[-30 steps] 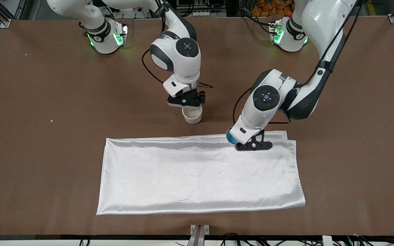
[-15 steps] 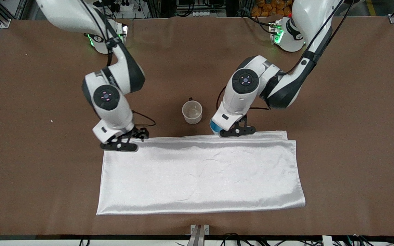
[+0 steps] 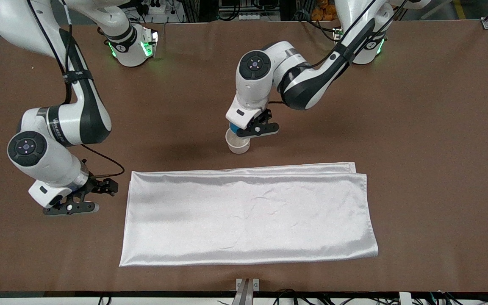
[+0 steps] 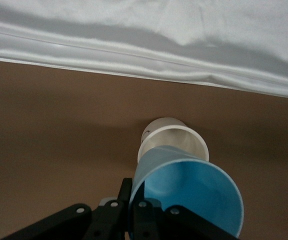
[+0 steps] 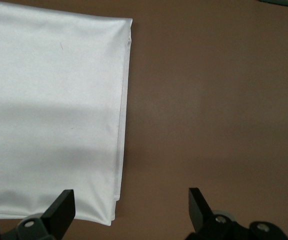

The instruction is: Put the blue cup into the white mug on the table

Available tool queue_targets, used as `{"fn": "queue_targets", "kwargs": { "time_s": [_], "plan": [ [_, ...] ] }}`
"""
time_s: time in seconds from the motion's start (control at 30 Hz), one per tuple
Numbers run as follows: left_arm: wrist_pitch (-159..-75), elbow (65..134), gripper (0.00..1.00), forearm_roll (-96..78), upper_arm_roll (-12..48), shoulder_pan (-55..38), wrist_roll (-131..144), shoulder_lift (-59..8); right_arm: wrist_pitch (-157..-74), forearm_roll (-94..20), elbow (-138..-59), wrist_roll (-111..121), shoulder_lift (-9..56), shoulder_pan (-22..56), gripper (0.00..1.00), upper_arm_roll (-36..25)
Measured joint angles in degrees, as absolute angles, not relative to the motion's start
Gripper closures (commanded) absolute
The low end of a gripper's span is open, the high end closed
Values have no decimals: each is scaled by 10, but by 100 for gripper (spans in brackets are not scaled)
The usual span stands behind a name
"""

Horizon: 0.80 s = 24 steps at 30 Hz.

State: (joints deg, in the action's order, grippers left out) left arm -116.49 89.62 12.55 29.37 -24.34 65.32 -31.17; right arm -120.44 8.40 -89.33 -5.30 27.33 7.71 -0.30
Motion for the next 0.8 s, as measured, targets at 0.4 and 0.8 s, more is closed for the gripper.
{"fn": "queue_targets", "kwargs": {
  "time_s": [0.4,0.8],
  "plan": [
    [-1166,904,100,126,291,-260,665,-338,-1162,73,-863,55,273,46,0,0],
    [-1194,903,100,126,288,-259,665,-361,-1132,45,-865,116,271,-20,0,-1]
  ]
}}
